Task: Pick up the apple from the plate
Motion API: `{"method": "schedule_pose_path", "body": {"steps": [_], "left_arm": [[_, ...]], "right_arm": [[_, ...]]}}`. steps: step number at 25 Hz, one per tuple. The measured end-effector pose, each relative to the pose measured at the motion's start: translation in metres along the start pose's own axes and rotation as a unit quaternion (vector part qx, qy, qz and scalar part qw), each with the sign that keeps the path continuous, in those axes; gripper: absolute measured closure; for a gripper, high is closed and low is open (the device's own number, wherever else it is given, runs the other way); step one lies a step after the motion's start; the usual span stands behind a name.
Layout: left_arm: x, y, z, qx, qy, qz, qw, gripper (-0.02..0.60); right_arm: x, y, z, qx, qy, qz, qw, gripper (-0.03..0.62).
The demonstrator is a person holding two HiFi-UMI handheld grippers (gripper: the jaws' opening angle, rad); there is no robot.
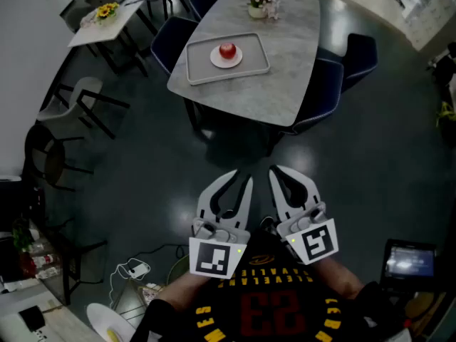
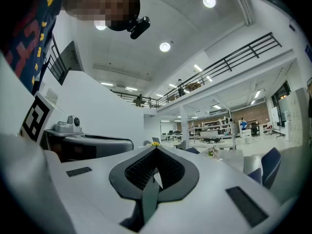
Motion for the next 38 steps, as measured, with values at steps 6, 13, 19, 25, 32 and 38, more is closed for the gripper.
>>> {"method": "schedule_pose_path", "body": {"steps": [6, 13, 19, 25, 32, 38], "left_arm": [[0.0, 0.015, -0.009, 0.007, -0.007, 0.004, 0.9999, 0.514], [0.013, 0.038, -0.015, 0.02, -0.02, 0.018, 0.9994, 0.514], [0.028, 0.058, -0.016, 0.029, -0.03, 0.032, 0.9986, 0.514], [0.037, 0.08, -0.024, 0.044, -0.038, 0.021, 0.9981, 0.514], [0.009, 0.099, -0.022, 0.038, -0.023, -0.006, 0.999, 0.514], [-0.049, 0.114, -0.022, 0.048, -0.017, -0.04, 0.9979, 0.514]], "right_arm": [[-0.014, 0.005, -0.005, -0.012, -0.005, 0.002, 1.0, 0.588], [-0.028, 0.021, -0.012, -0.001, 0.004, 0.017, 1.0, 0.588], [-0.043, 0.042, -0.017, 0.013, 0.011, 0.025, 1.0, 0.588], [-0.06, 0.053, -0.026, 0.02, 0.016, 0.018, 1.0, 0.588], [-0.092, 0.036, -0.011, -0.008, 0.001, -0.004, 1.0, 0.588], [-0.13, -0.008, 0.006, -0.009, -0.016, -0.033, 0.999, 0.588]]}}
Point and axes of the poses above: the fingertips, and each gripper's own axes: x backward along the fingers, y to its left, z out of its underside, the point moved 4 cm from there along x, backward along the fingers, and after that the axes turned 15 degrees about x, right-handed, at the moved point
